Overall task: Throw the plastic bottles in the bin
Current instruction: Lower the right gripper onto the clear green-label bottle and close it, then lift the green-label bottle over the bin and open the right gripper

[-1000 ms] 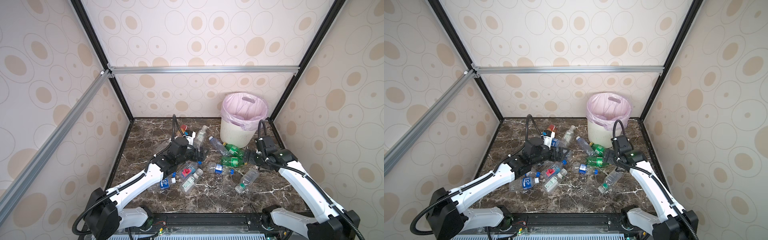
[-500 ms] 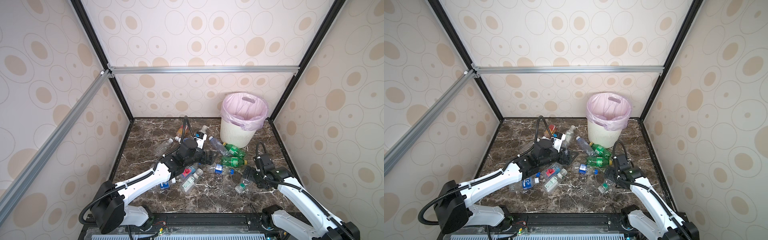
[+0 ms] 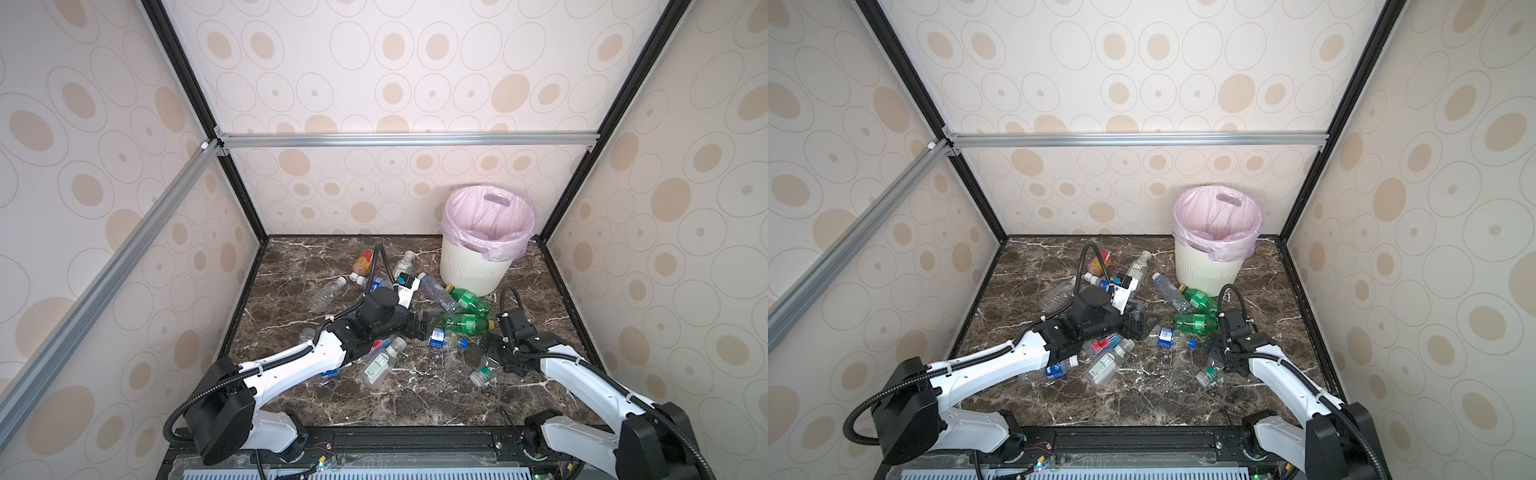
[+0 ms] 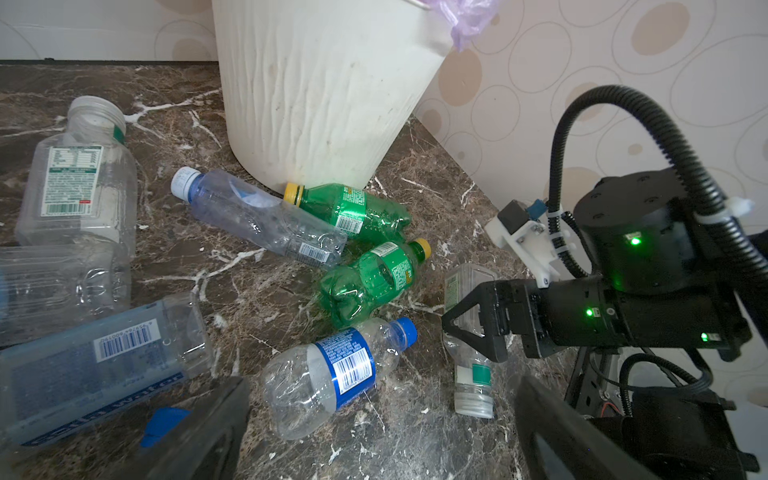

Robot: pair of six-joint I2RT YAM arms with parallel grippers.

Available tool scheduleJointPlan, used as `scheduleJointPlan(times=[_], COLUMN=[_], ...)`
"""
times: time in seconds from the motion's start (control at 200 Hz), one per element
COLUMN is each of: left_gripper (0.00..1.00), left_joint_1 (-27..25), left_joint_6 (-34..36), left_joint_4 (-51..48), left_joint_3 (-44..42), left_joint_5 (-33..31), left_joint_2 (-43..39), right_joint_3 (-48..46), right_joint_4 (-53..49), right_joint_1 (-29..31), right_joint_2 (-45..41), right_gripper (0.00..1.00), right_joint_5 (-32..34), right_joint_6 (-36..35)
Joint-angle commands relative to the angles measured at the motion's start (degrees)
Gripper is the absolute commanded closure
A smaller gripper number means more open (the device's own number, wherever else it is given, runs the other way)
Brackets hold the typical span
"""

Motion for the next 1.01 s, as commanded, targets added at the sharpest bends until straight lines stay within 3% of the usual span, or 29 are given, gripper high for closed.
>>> scheduleJointPlan(times=[0.0,0.12,0.26,0.365,0.485,0.76,1.0], left_gripper=[0.01,0.01,0.01,0.01,0.01,0.01,0.01], left_joint_1=[-1.1,-2.83,-6.5,-8.78,-9.21,-9.2,-9.21], left_joint_6=[1.9,3.47,6.65,8.74,8.94,8.73,12.78], left_joint_4=[-0.75,-0.82,-2.08,-2.82,-3.59,-5.05,-3.31], left_joint_3=[2.06,1.54,1.17,1.53,2.37,7.48,14.78], left_joint_5=[0.19,-1.42,-5.42,-7.36,-8.82,-11.05,-13.72], left_joint_2=[1.55,1.4,0.74,1.12,1.9,3.45,4.04], right_joint_3=[-0.07,-0.57,0.44,1.38,4.44,20.63,40.84], right_joint_4=[2.27,4.21,4.33,2.95,-2.14,-11.34,-8.12], right_joint_1=[-0.06,-0.17,-0.16,-0.18,-0.14,-0.1,-0.1], right_joint_2=[2.63,5.49,8.19,6.75,2.59,-11.07,-7.37], right_gripper=[0.06,0.15,0.38,0.53,0.61,0.62,0.63], right_joint_5=[1.55,0.72,0.68,0.95,2.88,6.83,7.74], right_joint_6=[-0.16,-0.26,-1.07,-2.0,-4.12,-11.89,-19.39])
